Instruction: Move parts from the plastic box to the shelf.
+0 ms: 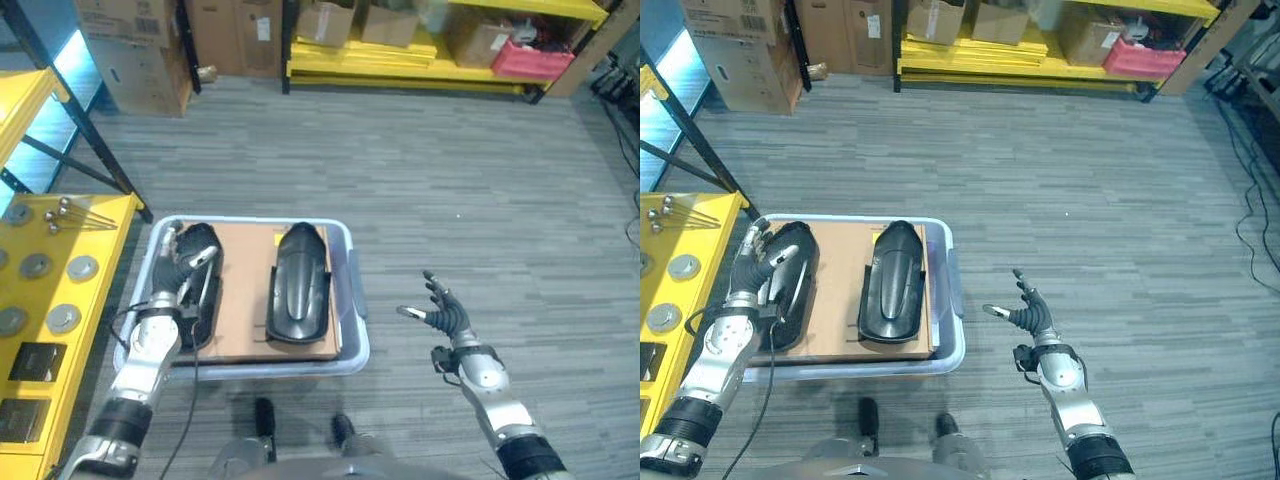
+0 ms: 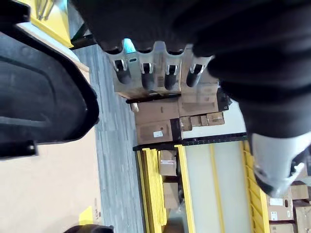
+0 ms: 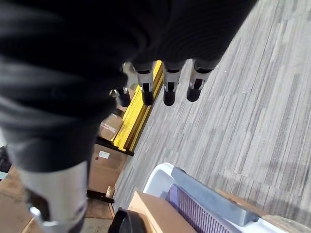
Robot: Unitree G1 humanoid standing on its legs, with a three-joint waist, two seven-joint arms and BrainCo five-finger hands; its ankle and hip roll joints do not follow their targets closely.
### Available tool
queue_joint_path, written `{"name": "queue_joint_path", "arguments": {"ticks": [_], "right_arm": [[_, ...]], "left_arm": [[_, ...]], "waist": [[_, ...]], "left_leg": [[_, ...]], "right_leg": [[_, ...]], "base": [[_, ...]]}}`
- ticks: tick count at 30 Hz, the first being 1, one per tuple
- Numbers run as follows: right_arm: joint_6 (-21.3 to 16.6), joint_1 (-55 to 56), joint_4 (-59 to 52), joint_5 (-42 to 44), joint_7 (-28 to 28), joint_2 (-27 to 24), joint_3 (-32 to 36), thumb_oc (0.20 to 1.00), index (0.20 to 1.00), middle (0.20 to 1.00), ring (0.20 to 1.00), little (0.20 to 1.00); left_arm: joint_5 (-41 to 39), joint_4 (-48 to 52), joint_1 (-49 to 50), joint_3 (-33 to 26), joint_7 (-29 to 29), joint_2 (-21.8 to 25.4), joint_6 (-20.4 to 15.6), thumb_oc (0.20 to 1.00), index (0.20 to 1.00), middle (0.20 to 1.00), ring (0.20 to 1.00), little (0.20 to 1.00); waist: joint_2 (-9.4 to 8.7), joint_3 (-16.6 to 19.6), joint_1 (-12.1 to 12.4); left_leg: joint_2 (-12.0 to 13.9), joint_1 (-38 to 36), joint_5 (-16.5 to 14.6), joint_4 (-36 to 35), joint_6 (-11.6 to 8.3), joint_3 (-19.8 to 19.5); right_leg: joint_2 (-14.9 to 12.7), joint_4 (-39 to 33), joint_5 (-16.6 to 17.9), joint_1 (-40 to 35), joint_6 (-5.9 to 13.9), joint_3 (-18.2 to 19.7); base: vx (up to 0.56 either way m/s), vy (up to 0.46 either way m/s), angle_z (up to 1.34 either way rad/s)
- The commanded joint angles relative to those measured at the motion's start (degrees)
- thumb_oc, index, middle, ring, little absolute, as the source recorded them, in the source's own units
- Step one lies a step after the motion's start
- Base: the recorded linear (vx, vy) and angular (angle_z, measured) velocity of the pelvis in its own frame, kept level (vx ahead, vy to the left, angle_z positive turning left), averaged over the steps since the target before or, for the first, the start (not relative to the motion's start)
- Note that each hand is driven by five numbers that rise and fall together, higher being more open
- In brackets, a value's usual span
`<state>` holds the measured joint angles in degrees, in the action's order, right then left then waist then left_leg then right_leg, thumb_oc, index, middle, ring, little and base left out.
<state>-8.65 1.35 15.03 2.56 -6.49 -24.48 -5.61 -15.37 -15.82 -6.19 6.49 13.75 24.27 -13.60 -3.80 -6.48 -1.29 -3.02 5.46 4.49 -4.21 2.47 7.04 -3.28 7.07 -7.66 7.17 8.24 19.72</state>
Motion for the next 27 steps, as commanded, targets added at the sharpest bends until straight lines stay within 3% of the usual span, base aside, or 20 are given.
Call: {"name": "queue_joint_path", "arguments": {"ticks": [1, 9, 10, 21, 27], "right_arm": [[-2.67, -3.28, -4.67, -1.62, -0.4, -2.83, 0.51, 1.0, 1.0, 1.0, 1.0, 1.0], [-2.18, -8.53, -5.45, -6.01, -1.98, -4.79, -3.69, 1.0, 1.0, 1.0, 1.0, 1.0], [-1.77, -12.16, -4.72, -7.88, -3.53, -5.15, -5.56, 1.0, 1.0, 1.0, 1.0, 1.0], [0.5, -21.35, 1.62, -11.58, -8.79, -3.34, -10.18, 1.0, 1.0, 1.0, 1.0, 1.0], [5.07, -25.31, 7.76, -19.51, -14.83, -1.29, -11.9, 1.0, 1.0, 1.0, 1.0, 1.0]], "left_arm": [[2.45, 4.94, -1.74, -1.41, 0.76, -0.51, -3.47, 1.0, 1.0, 1.0, 1.0, 1.0], [1.76, 6.14, -0.66, 0.92, -0.67, -1.62, -2.92, 1.0, 1.0, 1.0, 1.0, 1.0], [2.05, 6.21, -1.72, 2.41, -0.56, -1.3, -2.99, 1.0, 1.0, 1.0, 1.0, 1.0], [1.61, 3.71, -5.25, 6.77, 0.32, -1.49, -3.26, 1.0, 1.0, 1.0, 1.0, 1.0], [1.82, 2.88, -6.66, 8.73, 2.94, -2.07, -4.04, 1.0, 1.0, 1.0, 1.0, 1.0]], "waist": [[1.55, 0.81, 0.8], [2.49, 0.07, 1.99], [3.24, -1.0, 2.63], [5.33, -3.56, 4.65], [6.63, -5.36, 5.16]], "left_leg": [[6.15, -1.08, -14.27, 12.06, -3.91, -0.84], [5.84, -2.35, -11.91, 7.4, -4.72, -2.95], [5.78, -1.47, -10.85, 5.93, -5.02, -3.99], [5.7, 2.59, -8.05, 3.35, -5.83, -6.81], [5.5, 4.63, -7.23, 3.1, -6.0, -6.96]], "right_leg": [[0.65, -2.48, -0.96, -5.06, 1.94, -2.3], [0.89, -6.4, -0.7, -6.03, 0.49, -7.12], [1.1, -7.0, -0.48, -4.93, 0.18, -8.12], [1.73, -7.76, 0.14, -0.98, -0.08, -10.34], [1.9, -7.66, 0.56, 1.22, 0.19, -10.63]], "base": [[0.09, -0.064, 0.22], [0.03, -0.072, 0.31], [-0.04, -0.056, 0.39], [-0.03, -0.04, 0.27], [-0.01, 0.008, 0.03]]}}
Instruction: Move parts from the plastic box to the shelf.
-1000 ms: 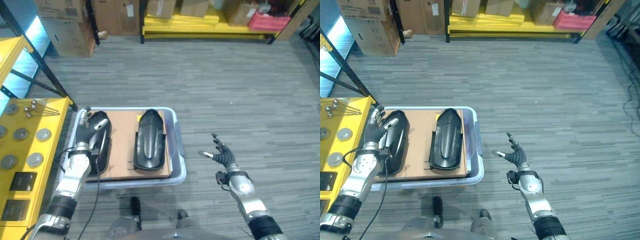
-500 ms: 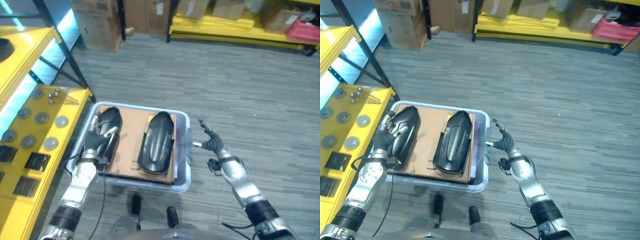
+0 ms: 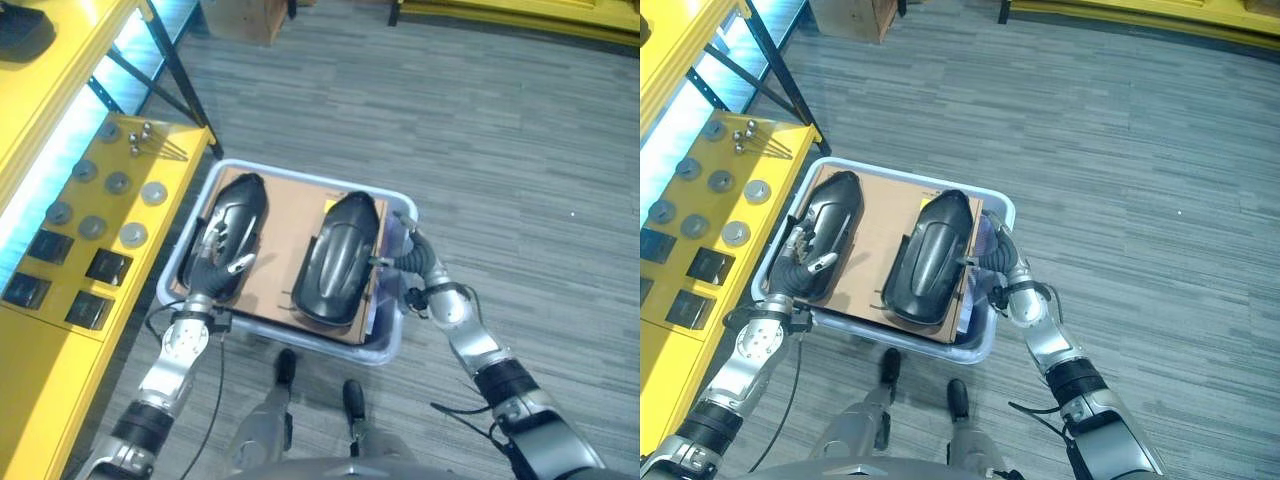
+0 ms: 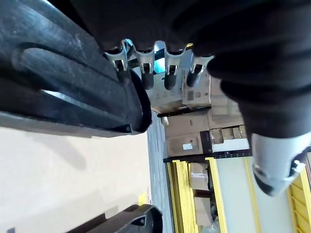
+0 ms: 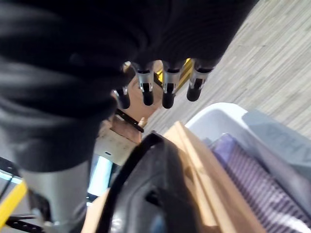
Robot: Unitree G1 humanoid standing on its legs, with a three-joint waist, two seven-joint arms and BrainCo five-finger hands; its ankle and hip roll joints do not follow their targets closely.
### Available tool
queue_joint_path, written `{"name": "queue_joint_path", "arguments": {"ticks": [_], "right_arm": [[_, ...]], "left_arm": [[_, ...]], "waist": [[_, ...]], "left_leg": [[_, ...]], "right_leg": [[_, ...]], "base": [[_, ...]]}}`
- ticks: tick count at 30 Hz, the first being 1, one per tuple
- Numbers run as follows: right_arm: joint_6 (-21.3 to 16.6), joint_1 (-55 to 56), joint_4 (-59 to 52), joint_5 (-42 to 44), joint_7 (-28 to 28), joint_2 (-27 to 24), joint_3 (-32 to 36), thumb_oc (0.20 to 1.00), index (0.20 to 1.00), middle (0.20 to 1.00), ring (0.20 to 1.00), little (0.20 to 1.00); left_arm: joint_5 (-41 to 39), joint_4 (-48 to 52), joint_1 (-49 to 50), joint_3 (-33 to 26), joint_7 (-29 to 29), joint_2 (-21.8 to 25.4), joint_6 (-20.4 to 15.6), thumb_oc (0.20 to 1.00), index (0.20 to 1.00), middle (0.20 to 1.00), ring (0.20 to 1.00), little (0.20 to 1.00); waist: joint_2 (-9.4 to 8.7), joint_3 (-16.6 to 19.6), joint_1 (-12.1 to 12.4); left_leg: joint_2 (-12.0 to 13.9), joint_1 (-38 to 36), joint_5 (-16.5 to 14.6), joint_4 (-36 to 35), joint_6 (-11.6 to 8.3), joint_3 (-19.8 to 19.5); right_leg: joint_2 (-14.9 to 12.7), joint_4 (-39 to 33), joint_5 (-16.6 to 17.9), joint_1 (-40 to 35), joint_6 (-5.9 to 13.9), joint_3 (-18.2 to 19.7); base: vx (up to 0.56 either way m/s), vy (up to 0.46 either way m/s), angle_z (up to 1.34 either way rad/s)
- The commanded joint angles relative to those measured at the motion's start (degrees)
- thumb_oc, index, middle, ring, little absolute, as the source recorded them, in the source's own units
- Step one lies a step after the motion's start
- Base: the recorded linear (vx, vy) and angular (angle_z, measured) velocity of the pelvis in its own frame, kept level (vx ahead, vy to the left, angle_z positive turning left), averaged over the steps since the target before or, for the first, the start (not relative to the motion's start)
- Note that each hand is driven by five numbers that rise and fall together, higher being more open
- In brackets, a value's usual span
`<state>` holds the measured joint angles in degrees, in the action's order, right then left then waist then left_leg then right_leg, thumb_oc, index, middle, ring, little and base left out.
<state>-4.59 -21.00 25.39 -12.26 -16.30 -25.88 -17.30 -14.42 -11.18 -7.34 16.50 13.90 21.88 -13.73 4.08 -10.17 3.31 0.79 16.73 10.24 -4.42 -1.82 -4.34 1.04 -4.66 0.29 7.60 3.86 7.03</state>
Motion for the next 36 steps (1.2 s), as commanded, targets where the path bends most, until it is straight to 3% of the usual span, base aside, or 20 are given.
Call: {"name": "queue_joint_path", "arguments": {"ticks": [1, 4, 9, 10, 11, 20, 23, 28, 36], "right_arm": [[1.34, -3.75, -1.81, -5.41, -5.71, 0.62, -0.71, 1.0, 1.0, 1.0, 1.0, 1.0], [1.56, -4.04, -0.2, -4.56, -5.44, 1.65, -1.5, 1.0, 1.0, 1.0, 1.0, 1.0], [0.56, -3.25, 4.49, 0.96, 1.23, 2.78, -5.87, 1.0, 1.0, 1.0, 1.0, 1.0], [0.42, -3.41, 5.22, 1.16, 2.18, 2.68, -6.62, 0.711, 0.711, 0.711, 0.711, 0.711], [0.25, -4.09, 6.2, 1.25, 2.95, 2.58, -7.37, 0.2, 0.2, 0.2, 0.2, 0.2], [2.78, -5.1, 7.51, -5.44, 1.59, 0.47, -6.52, 0.2, 0.2, 0.2, 0.2, 0.2], [3.15, -2.67, 4.35, -8.36, 1.13, -1.63, -4.1, 0.2, 0.2, 0.2, 0.2, 0.2], [1.03, 0.87, -3.0, -10.97, -0.94, -5.05, 0.57, 0.2, 0.2, 0.2, 0.2, 0.2], [-3.3, 3.73, -16.79, -11.36, -3.48, -7.68, 7.14, 0.2, 0.2, 0.2, 0.2, 0.2]], "left_arm": [[0.75, -2.16, -5.8, -1.03, 3.47, 0.16, -4.2, 1.0, 1.0, 1.0, 1.0, 1.0], [0.39, -2.4, -6.04, -0.85, 4.06, 0.01, -4.27, 1.0, 1.0, 1.0, 1.0, 1.0], [-0.74, -2.52, -6.99, -0.22, 2.94, -0.43, -4.16, 1.0, 1.0, 1.0, 1.0, 1.0], [-0.97, -2.55, -7.19, -0.03, 2.71, -0.5, -4.29, 1.0, 1.0, 1.0, 1.0, 1.0], [-1.07, -2.69, -7.37, 0.1, 2.41, -0.59, -4.39, 1.0, 1.0, 1.0, 1.0, 1.0], [-1.58, -2.93, -6.1, -1.07, 1.86, -0.08, -3.85, 1.0, 1.0, 1.0, 1.0, 1.0], [2.18, -1.23, -5.19, -2.18, 1.6, 1.75, -2.99, 1.0, 1.0, 1.0, 1.0, 1.0], [6.73, 2.84, -4.88, -3.15, 0.67, 4.23, -2.92, 1.0, 1.0, 1.0, 1.0, 1.0], [6.07, 7.05, -6.96, -1.31, -1.57, 3.38, -2.7, 1.0, 1.0, 1.0, 1.0, 1.0]], "waist": [[-1.11, -1.96, 0.53], [-1.08, -2.27, 0.53], [-1.57, -1.93, 0.74], [-1.68, -1.9, 0.84], [-1.75, -1.88, 0.88], [-1.81, -1.83, 1.03], [-2.19, -1.29, 0.75], [-3.15, 0.36, -0.29], [-5.0, 4.41, -1.7]], "left_leg": [[1.64, -6.35, -12.95, 3.35, -1.74, 4.51], [1.62, -6.06, -13.0, 3.39, -1.71, 4.64], [1.72, -5.61, -12.98, 3.37, -1.81, 4.39], [1.7, -5.55, -12.94, 3.34, -1.87, 4.34], [1.66, -5.43, -12.87, 3.29, -1.93, 4.24], [1.72, -5.6, -13.05, 3.45, -1.9, 4.29], [1.71, -6.38, -13.69, 3.72, -1.64, 4.36], [1.72, -8.71, -15.18, 4.66, -1.19, 5.25], [1.76, -14.38, -18.07, 6.86, -0.37, 7.47]], "right_leg": [[-2.38, 4.11, -7.26, 1.06, 4.61, 2.17], [-2.3, 4.14, -7.03, 1.54, 4.67, 2.39], [-2.36, 4.15, -6.98, 1.96, 4.64, 2.14], [-2.38, 4.15, -6.99, 2.02, 4.63, 2.1], [-2.36, 4.16, -6.96, 2.22, 4.65, 2.06], [-2.38, 4.36, -7.16, 2.15, 4.75, 1.97], [-2.39, 4.58, -7.62, 1.31, 4.77, 1.95], [-2.56, 5.31, -8.53, -0.94, 5.13, 2.02], [-3.09, 7.37, -10.22, -6.11, 5.51, 2.34]], "base": [[-0.01, 0.05, -0.02], [0.0, 0.027, -0.04], [0.01, -0.001, 0.0], [0.01, -0.032, 0.0], [0.0, 0.0, 0.0], [0.0, 0.0, 0.0], [0.0, 0.0, 0.0], [0.01, 0.005, -0.01], [0.02, 0.013, -0.14]]}}
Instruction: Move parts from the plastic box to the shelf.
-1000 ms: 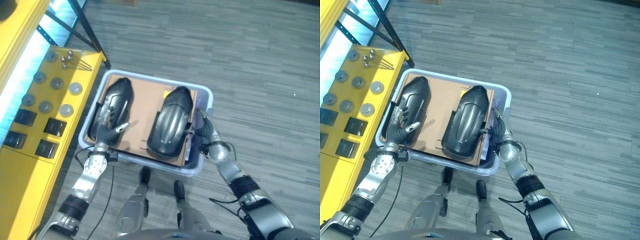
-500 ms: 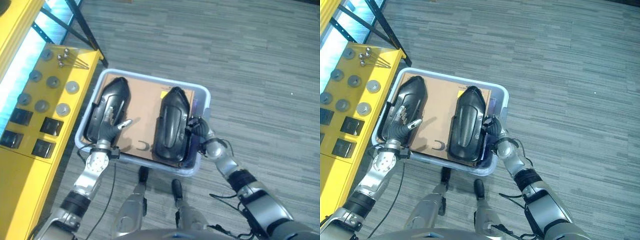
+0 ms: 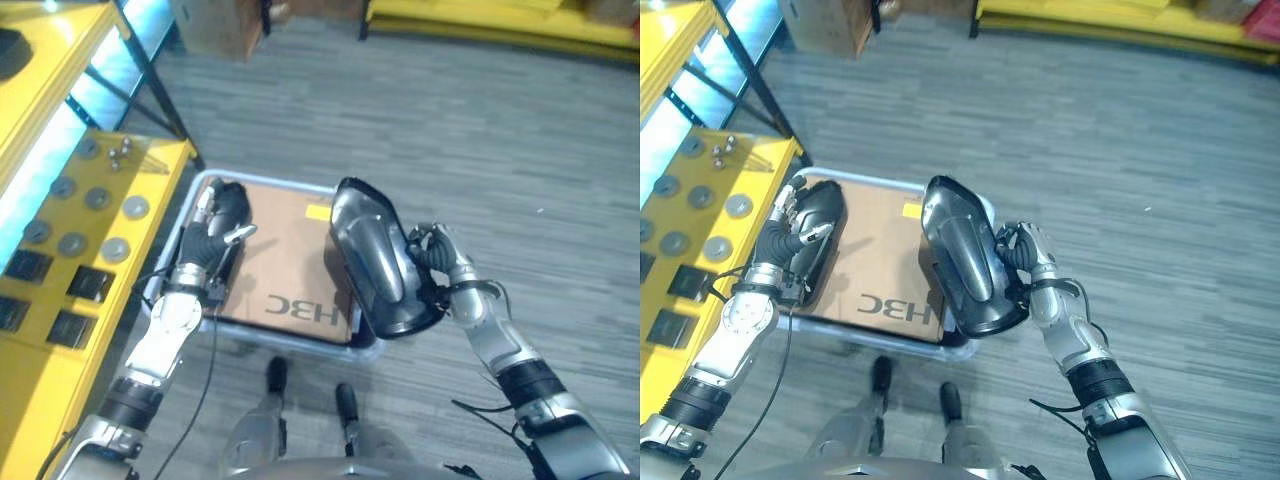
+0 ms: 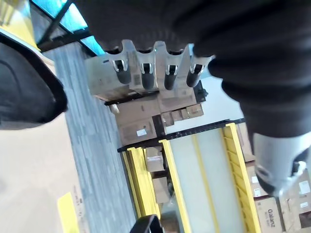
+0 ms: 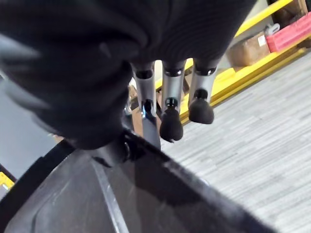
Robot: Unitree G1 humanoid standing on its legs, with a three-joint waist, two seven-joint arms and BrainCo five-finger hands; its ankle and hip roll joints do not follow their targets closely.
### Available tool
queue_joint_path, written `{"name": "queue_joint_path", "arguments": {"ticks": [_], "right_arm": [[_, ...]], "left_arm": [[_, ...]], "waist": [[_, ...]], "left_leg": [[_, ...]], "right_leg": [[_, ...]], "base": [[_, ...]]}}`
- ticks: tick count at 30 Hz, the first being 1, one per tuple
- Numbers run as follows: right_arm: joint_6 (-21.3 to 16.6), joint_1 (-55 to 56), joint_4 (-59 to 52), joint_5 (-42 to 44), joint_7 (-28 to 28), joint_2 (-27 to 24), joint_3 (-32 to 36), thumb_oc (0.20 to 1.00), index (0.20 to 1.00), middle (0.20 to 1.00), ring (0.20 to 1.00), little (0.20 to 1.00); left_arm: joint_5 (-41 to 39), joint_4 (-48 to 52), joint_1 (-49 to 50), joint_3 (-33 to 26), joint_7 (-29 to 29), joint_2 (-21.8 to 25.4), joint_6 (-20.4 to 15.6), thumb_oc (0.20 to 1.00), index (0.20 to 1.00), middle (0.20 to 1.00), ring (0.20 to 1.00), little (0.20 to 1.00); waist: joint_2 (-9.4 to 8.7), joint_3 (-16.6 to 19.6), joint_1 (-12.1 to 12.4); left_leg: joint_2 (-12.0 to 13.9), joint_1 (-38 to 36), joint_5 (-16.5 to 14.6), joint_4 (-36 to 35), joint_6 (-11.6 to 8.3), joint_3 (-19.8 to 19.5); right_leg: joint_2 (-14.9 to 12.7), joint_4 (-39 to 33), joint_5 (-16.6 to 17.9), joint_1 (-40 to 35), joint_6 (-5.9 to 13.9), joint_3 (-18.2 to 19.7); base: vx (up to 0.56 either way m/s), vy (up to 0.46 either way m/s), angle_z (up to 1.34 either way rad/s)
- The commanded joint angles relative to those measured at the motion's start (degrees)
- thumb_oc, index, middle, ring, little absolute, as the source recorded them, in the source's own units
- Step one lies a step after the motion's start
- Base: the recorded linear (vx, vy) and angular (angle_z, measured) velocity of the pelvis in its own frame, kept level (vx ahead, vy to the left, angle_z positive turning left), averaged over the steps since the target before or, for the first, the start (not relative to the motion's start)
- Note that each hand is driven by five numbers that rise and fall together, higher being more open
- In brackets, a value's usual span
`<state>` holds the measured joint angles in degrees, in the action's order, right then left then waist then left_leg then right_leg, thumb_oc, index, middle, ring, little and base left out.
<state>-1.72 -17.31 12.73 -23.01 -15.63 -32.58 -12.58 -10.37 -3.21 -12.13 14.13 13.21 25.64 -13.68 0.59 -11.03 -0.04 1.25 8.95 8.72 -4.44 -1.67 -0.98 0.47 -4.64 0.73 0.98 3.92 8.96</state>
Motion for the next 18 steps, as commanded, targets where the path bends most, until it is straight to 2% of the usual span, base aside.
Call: {"name": "queue_joint_path", "arguments": {"ticks": [1, 9, 14, 18], "right_arm": [[-6.54, -0.03, -5.71, -0.77, -4.56, -1.03, 3.02, 0.2, 0.2, 0.2, 0.2, 0.2], [-7.39, -0.62, -14.81, -5.81, -8.22, -1.41, 5.55, 0.2, 0.2, 0.2, 0.2, 0.2], [-7.79, -3.41, -19.87, -12.55, -10.54, -2.85, 3.12, 0.2, 0.2, 0.2, 0.2, 0.2], [-8.59, -4.15, -21.47, -12.08, -10.23, -2.58, 1.6, 0.2, 0.2, 0.2, 0.2, 0.2]], "left_arm": [[2.02, -0.72, -2.5, 1.63, -1.2, -0.51, -2.66, 1.0, 1.0, 1.0, 1.0, 1.0], [2.75, -1.29, -3.91, 6.2, -3.1, -2.04, -1.53, 1.0, 1.0, 1.0, 1.0, 1.0], [2.99, -4.6, -5.28, 9.73, -2.87, -4.0, -1.0, 1.0, 1.0, 1.0, 1.0, 1.0], [1.21, -5.5, -6.05, 10.71, -2.88, -4.97, -1.02, 1.0, 1.0, 1.0, 1.0, 1.0]], "waist": [[-1.66, 5.77, 1.44], [-1.88, 7.79, 1.15], [-1.93, 8.84, 0.8], [-1.86, 8.96, 0.56]], "left_leg": [[1.34, -7.24, -16.9, 7.08, -0.41, 4.43], [1.8, -10.34, -18.4, 8.13, -0.12, 6.77], [2.18, -11.99, -19.05, 8.78, -0.19, 7.49], [2.26, -12.32, -19.08, 8.86, -0.24, 7.65]], "right_leg": [[-2.51, 7.59, -10.87, 0.04, 5.52, 0.64], [-2.61, 8.22, -11.54, -2.21, 5.66, 2.24], [-2.62, 8.84, -11.98, -3.45, 5.49, 2.66], [-2.59, 9.08, -12.08, -3.59, 5.39, 2.82]], "base": [[0.01, 0.001, -0.2], [0.01, -0.004, -0.2], [0.01, -0.01, -0.09], [0.0, -0.001, -0.01]]}}
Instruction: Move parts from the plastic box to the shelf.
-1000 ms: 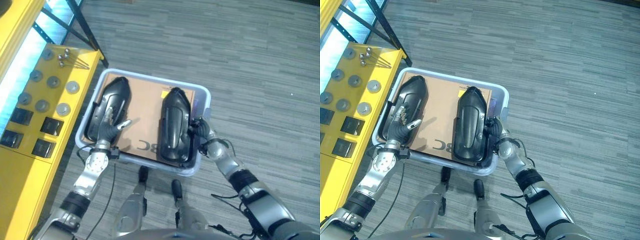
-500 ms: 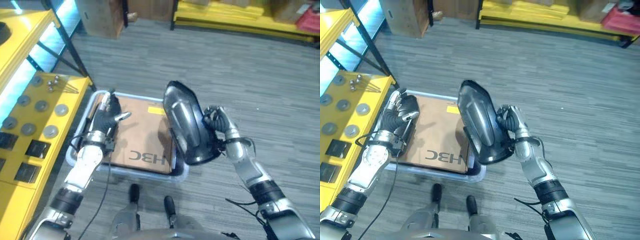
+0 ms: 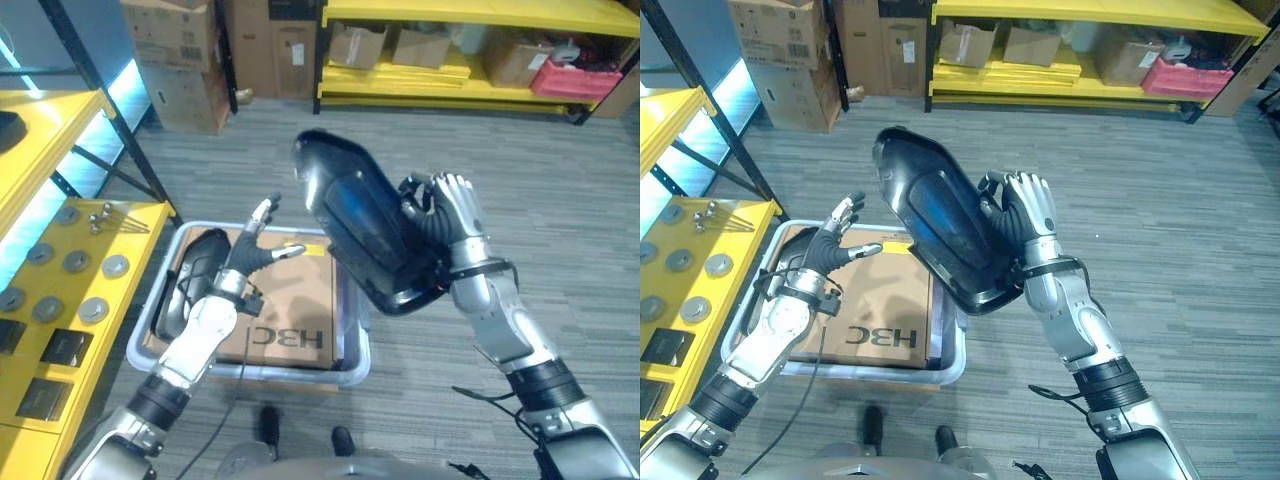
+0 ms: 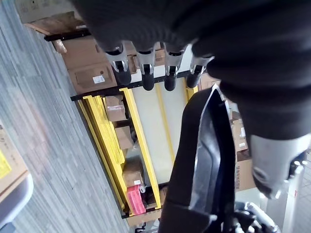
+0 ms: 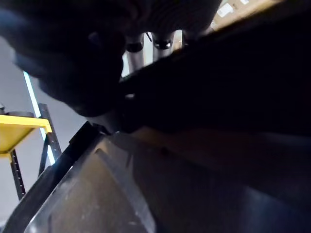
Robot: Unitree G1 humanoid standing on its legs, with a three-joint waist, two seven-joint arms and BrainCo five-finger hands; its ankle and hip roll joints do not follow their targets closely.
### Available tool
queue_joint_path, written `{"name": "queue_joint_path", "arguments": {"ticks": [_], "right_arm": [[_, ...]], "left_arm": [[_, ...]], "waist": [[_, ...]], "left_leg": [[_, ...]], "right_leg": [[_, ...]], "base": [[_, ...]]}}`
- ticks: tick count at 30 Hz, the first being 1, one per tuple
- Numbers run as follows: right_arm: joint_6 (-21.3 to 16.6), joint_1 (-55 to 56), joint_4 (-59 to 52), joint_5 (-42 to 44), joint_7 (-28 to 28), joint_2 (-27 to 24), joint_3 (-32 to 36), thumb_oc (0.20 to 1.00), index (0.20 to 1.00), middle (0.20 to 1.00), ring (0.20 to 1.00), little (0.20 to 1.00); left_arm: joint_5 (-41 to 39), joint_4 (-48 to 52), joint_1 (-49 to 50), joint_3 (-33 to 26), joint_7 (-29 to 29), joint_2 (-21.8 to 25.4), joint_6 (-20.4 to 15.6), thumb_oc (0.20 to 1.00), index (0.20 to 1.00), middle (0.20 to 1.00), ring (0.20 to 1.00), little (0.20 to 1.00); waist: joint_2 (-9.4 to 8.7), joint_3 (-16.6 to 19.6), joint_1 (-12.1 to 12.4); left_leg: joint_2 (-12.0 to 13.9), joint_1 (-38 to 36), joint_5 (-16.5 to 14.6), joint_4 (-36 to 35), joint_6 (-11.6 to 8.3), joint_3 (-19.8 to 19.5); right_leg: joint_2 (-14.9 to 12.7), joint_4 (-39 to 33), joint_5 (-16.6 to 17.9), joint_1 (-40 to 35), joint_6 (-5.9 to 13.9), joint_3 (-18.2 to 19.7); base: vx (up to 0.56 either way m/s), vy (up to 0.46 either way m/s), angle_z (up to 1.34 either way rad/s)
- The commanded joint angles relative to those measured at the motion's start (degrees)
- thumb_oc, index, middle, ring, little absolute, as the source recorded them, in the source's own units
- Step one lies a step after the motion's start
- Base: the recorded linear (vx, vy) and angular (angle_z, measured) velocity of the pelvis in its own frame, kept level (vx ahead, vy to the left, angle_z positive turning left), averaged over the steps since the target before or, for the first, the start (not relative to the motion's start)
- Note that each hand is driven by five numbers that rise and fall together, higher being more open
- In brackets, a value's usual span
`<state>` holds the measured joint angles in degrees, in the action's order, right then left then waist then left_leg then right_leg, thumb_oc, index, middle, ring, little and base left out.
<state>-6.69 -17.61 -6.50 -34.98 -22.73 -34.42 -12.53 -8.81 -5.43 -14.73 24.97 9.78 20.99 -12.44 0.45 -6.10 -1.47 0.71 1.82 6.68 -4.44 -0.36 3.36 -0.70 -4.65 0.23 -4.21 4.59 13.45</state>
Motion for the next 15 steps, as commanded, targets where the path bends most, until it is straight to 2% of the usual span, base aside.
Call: {"name": "queue_joint_path", "arguments": {"ticks": [1, 7, 10, 11, 12, 13, 15], "right_arm": [[-4.82, -5.19, -3.33, 1.83, -1.77, 0.46, -1.8, 0.2, 0.2, 0.2, 0.2, 0.2], [-6.87, -8.05, -5.89, 5.28, 1.21, 3.27, -8.57, 0.2, 0.2, 0.2, 0.2, 0.2], [-7.81, -10.84, -7.24, 7.94, 3.14, 5.54, -13.14, 0.2, 0.2, 0.2, 0.2, 0.2], [-7.83, -11.44, -7.16, 8.87, 3.62, 6.25, -14.43, 0.2, 0.2, 0.2, 0.2, 0.2], [-7.84, -11.59, -7.06, 8.9, 3.6, 6.29, -14.52, 0.2, 0.2, 0.2, 0.2, 0.2], [-8.11, -13.41, -6.45, 11.2, 5.07, 8.04, -17.93, 0.2, 0.2, 0.2, 0.2, 0.2], [-8.2, -13.91, -6.24, 11.43, 5.34, 8.27, -18.85, 0.2, 0.2, 0.2, 0.2, 0.2]], "left_arm": [[-1.61, -5.03, -5.1, 1.44, 0.91, -1.8, -2.07, 1.0, 1.0, 1.0, 1.0, 1.0], [-6.67, -8.33, -9.29, 3.84, 1.3, -4.65, -1.93, 1.0, 1.0, 1.0, 1.0, 1.0], [-17.51, -7.64, -10.91, 5.53, -0.61, -6.54, -2.75, 1.0, 1.0, 1.0, 1.0, 1.0], [-21.04, -7.53, -11.2, 5.91, -1.7, -7.05, -2.78, 0.369, 0.369, 0.369, 0.369, 0.369], [-21.24, -7.61, -11.28, 5.8, -1.86, -6.97, -2.82, 0.2, 0.2, 0.2, 0.2, 0.2], [-27.11, -6.76, -12.11, 6.7, -3.87, -7.6, -3.48, 0.2, 0.2, 0.2, 0.2, 0.2], [-28.42, -6.41, -12.13, 6.82, -4.2, -7.75, -3.68, 0.2, 0.2, 0.2, 0.2, 0.2]], "waist": [[-1.72, 4.14, 1.6], [-1.47, 3.9, 0.94], [-1.33, 3.5, 0.63], [-1.27, 3.44, 0.52], [-1.26, 3.41, 0.47], [-1.17, 3.18, 0.21], [-1.19, 3.16, 0.19]], "left_leg": [[3.0, -5.57, -16.87, 8.77, -1.66, 3.51], [3.22, -5.88, -16.41, 8.43, -1.88, 3.91], [3.31, -5.89, -16.07, 8.31, -2.06, 4.14], [3.37, -5.87, -16.0, 8.26, -2.09, 4.28], [3.39, -5.87, -16.0, 8.24, -2.1, 4.31], [3.57, -5.9, -15.78, 8.1, -2.3, 4.78], [3.62, -5.94, -15.75, 8.06, -2.35, 4.97]], "right_leg": [[-1.31, 9.27, -11.62, 1.46, 4.6, -1.52], [-1.16, 9.49, -11.47, 1.6, 4.47, -1.34], [-1.09, 9.75, -11.41, 1.92, 4.54, -1.13], [-1.07, 9.82, -11.41, 2.02, 4.56, -1.02], [-1.05, 9.85, -11.41, 2.06, 4.56, -0.99], [-0.99, 10.1, -11.33, 2.42, 4.61, -0.64], [-0.98, 10.17, -11.31, 2.5, 4.6, -0.57]], "base": [[0.0, 0.0, 0.0], [0.0, -0.001, -0.02], [-0.01, 0.001, -0.05], [-0.01, 0.004, -0.05], [-0.01, 0.011, -0.05], [-0.01, 0.01, -0.07], [0.0, 0.004, -0.15]]}}
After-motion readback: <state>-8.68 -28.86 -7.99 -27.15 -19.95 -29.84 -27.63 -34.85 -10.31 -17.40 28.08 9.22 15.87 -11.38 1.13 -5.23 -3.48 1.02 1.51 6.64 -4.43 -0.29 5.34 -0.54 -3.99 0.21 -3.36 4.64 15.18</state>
